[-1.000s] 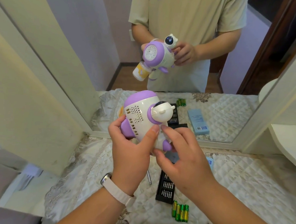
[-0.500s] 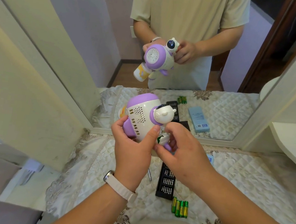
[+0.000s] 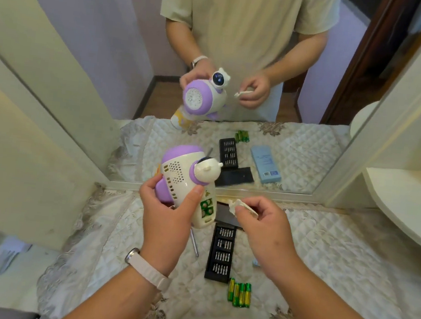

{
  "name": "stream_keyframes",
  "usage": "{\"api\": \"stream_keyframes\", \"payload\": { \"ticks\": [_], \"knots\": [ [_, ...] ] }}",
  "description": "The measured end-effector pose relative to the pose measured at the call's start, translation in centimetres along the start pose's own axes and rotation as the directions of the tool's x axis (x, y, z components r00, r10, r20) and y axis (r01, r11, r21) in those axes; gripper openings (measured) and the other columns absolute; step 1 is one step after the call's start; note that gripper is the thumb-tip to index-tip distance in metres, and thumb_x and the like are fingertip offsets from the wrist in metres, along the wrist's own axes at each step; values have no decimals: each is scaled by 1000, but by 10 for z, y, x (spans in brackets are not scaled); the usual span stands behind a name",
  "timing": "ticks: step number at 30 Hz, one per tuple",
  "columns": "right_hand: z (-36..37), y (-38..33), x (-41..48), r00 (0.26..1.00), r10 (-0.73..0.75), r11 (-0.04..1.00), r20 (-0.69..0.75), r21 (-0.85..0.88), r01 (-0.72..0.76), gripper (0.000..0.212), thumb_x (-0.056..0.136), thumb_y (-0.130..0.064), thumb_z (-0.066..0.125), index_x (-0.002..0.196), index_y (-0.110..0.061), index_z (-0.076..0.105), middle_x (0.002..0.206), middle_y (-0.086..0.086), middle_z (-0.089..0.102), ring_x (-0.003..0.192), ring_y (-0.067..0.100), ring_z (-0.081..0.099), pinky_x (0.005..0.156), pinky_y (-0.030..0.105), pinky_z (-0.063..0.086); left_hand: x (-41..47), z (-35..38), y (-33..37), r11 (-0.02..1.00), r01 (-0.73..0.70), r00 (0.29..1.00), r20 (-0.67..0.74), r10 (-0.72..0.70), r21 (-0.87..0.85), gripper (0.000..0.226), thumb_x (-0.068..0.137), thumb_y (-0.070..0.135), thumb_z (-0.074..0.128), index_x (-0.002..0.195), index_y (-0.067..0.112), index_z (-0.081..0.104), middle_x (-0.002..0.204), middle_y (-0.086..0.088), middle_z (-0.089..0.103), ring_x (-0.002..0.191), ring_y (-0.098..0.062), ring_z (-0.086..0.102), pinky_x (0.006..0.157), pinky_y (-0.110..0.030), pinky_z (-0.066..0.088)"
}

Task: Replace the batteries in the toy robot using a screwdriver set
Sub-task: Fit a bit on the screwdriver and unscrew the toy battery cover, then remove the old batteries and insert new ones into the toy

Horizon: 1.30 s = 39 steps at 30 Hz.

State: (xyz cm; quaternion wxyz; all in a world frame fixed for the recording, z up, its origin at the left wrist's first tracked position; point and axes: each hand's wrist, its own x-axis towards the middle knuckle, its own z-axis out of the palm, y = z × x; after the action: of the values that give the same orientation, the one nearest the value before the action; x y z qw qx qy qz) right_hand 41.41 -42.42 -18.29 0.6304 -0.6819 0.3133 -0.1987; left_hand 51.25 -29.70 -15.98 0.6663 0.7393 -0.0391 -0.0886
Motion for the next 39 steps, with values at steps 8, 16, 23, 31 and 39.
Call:
{"api": "stream_keyframes", "payload": {
  "ticks": [8, 16, 23, 31, 39],
  "knots": [
    [-57, 97, 30, 972, 160, 933, -171, -295, -206, 6, 87, -26, 67, 92, -21, 67, 91, -5, 62, 83, 14, 57, 69, 25, 41, 12, 34, -30, 996, 52, 989, 138, -62, 79, 63, 77, 22, 81, 125, 23, 41, 113, 3, 61, 88, -2, 66, 74, -33, 60],
    [-111, 179, 27, 855, 378, 801, -356, -338, -495, 23, 90, -30, 61, 102, -12, 68, 95, 0, 65, 90, 20, 61, 75, 31, 45, 8, 69, -55, 980, 96, 952, 273, -141, 173, 64, 77, 22, 80, 128, 20, 41, 117, 0, 61, 97, -10, 66, 82, -35, 58],
    [-116, 194, 25, 860, 390, 769, -328, -398, -500, 20, 89, -30, 62, 99, -13, 67, 94, 0, 62, 81, 15, 57, 64, 26, 38, 5, 77, -60, 970, 96, 942, 295, -162, 224, 62, 77, 24, 80, 126, 23, 41, 110, 9, 60, 85, 5, 66, 71, -21, 55],
    [-101, 131, 26, 920, 291, 862, -263, -346, -372, 18, 94, -33, 52, 99, -20, 64, 97, -4, 62, 84, 13, 60, 69, 28, 44, -6, 65, -36, 979, 85, 959, 251, -130, 184, 59, 78, 25, 81, 123, 25, 42, 107, 10, 60, 79, 8, 66, 72, -25, 57],
    [-41, 14, -3, 939, 328, 877, 105, 335, -344, 21, 100, -26, 49, 113, -18, 62, 102, 4, 71, 89, 20, 69, 76, 37, 56, -28, 40, -8, 993, 5, 973, 229, -32, 117, 61, 74, 31, 82, 123, 26, 46, 106, 7, 64, 81, 0, 67, 71, -25, 58]
  ]
}}
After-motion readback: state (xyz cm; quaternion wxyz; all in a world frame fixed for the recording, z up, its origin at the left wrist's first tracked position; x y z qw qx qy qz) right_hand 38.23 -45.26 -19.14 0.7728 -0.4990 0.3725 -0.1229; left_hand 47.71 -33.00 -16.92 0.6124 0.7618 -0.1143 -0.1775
